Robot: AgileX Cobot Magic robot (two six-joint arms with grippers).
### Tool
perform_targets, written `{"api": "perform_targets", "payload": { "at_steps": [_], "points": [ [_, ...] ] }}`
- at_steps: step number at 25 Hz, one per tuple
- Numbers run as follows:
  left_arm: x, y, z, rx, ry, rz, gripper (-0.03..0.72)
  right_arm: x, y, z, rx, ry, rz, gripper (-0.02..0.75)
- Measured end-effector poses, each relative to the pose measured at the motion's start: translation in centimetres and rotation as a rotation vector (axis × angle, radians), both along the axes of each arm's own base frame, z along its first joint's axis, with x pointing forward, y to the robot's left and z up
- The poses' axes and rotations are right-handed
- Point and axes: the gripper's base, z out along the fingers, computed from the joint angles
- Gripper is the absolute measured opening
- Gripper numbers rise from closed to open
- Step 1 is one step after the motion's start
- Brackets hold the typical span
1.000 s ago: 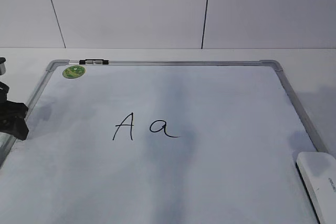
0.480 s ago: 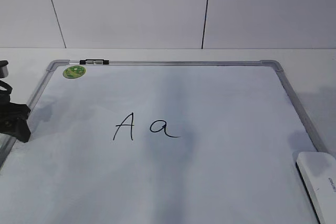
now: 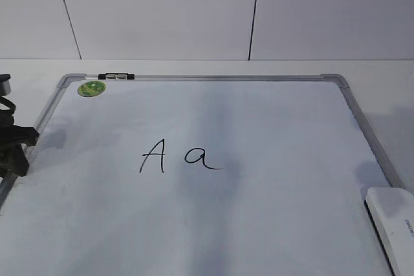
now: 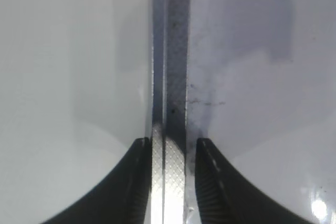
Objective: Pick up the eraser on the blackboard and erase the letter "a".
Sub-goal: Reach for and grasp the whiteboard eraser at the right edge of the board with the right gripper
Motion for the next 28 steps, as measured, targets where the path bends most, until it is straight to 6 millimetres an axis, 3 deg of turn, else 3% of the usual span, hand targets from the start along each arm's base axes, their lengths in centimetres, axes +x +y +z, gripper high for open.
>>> {"api": "perform_targets", "payload": {
  "at_steps": [19,28],
  "points": [
    [0.0,0.1,0.0,0.01,0.006,-0.011,0.189,0.2,-0.1,-0.2,-0.007,0.011,0.006,0.592],
    [-0.1,0.1,0.0,0.011,0.008,-0.013,0.189,2.4,0.0,-2.6,-0.003,0.156,-0.047,0.592]
  ]
}}
